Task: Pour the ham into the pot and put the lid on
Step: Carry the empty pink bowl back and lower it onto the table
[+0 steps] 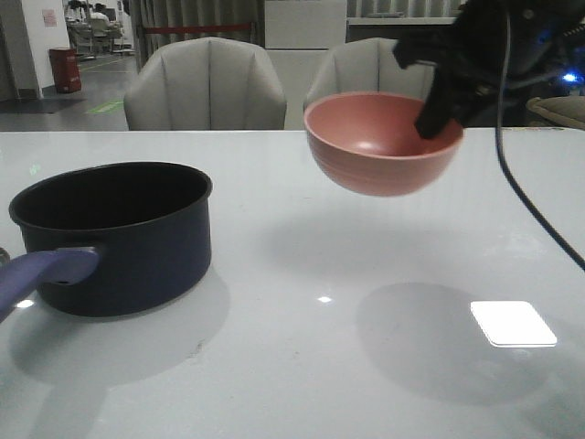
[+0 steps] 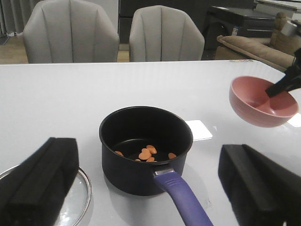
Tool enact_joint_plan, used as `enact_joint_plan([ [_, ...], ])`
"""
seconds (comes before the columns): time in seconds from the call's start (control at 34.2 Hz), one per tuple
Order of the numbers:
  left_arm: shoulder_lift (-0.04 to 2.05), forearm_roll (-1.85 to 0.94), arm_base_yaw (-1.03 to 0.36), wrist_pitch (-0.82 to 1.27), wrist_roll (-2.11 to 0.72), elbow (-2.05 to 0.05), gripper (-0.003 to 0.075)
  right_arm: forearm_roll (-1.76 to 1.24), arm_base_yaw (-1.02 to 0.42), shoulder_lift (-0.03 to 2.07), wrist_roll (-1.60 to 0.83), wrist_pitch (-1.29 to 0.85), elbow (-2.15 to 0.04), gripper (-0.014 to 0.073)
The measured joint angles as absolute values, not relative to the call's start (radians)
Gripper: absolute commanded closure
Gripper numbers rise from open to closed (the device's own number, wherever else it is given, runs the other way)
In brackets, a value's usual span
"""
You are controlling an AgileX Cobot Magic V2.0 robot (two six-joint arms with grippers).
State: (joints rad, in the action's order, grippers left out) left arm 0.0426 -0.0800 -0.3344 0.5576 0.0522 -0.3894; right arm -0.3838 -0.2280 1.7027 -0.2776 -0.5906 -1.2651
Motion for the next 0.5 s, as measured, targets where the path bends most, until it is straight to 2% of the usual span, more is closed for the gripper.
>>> enact_joint_plan([
  [0.32,0.043,-0.08,-0.334,0.558,0.052,-0.389,0.0062,-0.378,-0.187,1.833,-0.278,-0.685,-1.265,0.0455],
  [0.38,0.043,-0.08,-0.334,0.558,0.052,-0.389,0.0062,-0.378,-0.189,1.853,-0.278,-0.685,-1.265,0.0415],
  [0.5,0.043,-0.08,-0.334,0.558,0.052,-0.389,0.0062,-0.378,-0.195,1.876,-0.279,-0.685,-1.265,0.025],
])
